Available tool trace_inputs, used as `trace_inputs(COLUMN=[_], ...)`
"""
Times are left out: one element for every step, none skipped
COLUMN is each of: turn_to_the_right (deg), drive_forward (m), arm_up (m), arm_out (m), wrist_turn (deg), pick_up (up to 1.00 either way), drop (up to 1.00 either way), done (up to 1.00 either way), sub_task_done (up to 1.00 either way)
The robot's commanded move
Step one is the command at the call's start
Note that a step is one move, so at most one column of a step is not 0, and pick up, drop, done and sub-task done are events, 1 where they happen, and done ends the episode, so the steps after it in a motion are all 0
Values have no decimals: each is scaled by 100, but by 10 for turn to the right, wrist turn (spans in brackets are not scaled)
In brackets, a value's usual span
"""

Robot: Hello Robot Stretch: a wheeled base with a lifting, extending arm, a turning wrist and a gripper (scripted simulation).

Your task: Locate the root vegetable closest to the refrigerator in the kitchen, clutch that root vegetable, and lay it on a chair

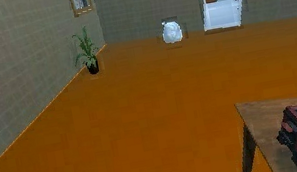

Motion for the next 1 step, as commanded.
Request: trace_inputs(turn_to_the_right=[0], drive_forward=[0], arm_up=[0], arm_out=[0], wrist_turn=[-450], pick_up=[0], drop=[0], done=[0], sub_task_done=[0])
